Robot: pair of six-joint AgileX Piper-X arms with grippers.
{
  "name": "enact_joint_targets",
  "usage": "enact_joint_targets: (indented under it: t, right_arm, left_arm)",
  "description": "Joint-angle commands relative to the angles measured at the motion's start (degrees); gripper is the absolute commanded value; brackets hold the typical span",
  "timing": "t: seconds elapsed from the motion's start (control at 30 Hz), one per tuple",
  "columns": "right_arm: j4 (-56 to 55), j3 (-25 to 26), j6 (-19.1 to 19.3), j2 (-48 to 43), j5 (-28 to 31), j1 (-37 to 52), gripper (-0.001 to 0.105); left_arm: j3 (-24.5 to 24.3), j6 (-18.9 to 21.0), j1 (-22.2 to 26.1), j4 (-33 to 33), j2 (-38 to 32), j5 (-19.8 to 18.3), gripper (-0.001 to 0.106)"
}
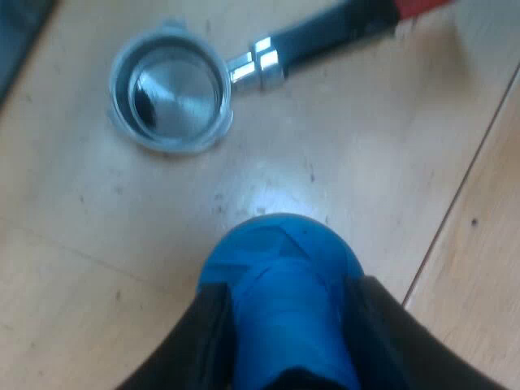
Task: Grind coffee beans and then tamp
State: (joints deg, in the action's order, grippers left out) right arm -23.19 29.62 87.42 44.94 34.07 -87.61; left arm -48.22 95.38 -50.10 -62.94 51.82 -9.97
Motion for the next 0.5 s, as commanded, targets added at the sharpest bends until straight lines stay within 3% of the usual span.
enact_joint_targets:
  t: [0.03,0.3,0.5]
  right_arm:
    - [5.51,-2.99,-0.24,-0.41,0.94,0.04,0.082]
    - [19.61,-11.02,-0.24,-0.41,4.43,4.28,0.082]
    - [24.44,-13.62,3.95,-0.41,-4.21,10.32,0.082]
  left_arm:
    - [-1.68,0.70,-0.38,-0.34,-0.62,0.29,0.000]
    - [-2.08,0.71,-0.38,-0.34,-0.62,0.17,0.000]
    - [-2.08,0.71,-0.38,0.86,-0.10,0.17,0.000]
